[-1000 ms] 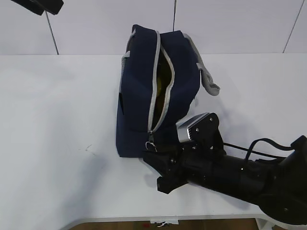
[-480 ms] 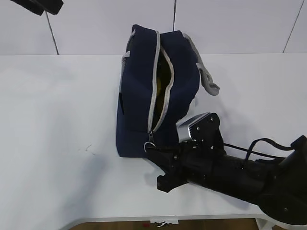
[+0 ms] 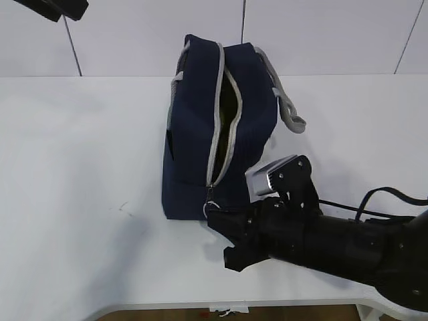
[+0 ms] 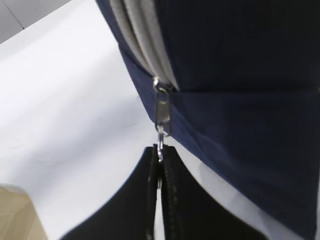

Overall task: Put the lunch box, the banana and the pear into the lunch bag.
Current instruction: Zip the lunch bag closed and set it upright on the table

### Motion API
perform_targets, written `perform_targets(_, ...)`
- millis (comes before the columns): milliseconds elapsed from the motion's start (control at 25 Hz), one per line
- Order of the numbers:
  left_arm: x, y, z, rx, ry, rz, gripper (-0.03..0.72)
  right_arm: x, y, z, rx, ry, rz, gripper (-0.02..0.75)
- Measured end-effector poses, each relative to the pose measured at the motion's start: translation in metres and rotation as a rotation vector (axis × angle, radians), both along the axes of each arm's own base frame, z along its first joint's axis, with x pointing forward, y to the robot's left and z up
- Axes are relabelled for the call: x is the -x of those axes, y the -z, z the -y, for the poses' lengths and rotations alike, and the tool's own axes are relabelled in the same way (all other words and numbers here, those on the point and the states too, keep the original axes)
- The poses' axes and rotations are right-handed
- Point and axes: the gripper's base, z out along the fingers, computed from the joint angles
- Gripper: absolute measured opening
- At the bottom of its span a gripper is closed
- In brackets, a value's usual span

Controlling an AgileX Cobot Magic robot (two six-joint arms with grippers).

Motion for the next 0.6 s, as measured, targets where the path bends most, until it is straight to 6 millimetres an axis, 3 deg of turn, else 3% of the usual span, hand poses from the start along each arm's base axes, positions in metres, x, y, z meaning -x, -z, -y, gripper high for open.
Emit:
perform_targets(240,0.0,0.0,0.0,0.0,0.0,0.0,0.323,0.002,-0.022,0.003,0.026,0.015,-0.003,-0.01)
perform_targets(600,0.0,0.0,0.0,0.0,0.0,0.0,0.32,0.013,-0.071,0.012,0.045,0.034,0.062,-0.01)
